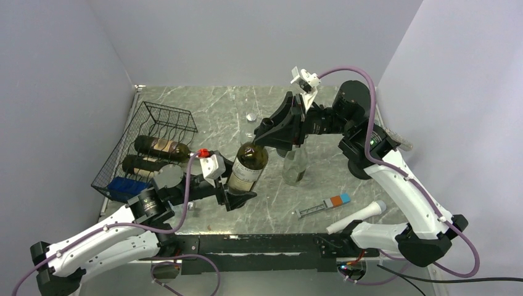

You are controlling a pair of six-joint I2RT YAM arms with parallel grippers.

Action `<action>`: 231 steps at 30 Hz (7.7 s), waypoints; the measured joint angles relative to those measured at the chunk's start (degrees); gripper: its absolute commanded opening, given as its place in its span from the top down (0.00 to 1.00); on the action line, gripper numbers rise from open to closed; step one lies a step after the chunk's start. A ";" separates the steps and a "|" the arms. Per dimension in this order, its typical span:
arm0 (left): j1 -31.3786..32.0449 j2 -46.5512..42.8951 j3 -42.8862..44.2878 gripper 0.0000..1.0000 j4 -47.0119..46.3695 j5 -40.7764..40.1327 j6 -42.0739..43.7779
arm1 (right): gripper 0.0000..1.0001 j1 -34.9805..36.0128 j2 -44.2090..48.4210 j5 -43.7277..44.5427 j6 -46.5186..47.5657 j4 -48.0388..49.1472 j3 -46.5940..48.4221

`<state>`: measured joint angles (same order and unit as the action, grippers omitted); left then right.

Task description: Put the wine bottle on the wine rack

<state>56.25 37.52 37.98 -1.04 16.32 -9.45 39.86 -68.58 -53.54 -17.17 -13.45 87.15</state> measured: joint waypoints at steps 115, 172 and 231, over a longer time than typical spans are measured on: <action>-0.13 -21.40 15.78 0.01 34.62 -37.59 37.68 | 1.00 16.00 -37.66 55.17 11.93 -27.50 7.39; -0.13 -18.05 13.88 0.01 30.75 -38.73 35.54 | 1.00 15.87 -65.09 57.51 28.30 7.08 17.22; -0.13 -16.55 18.10 0.01 28.06 -31.89 31.30 | 0.21 17.62 -61.59 69.72 33.46 15.37 28.20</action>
<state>56.12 20.97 56.07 27.03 -15.57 21.85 57.47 -130.17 16.19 16.29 1.91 115.35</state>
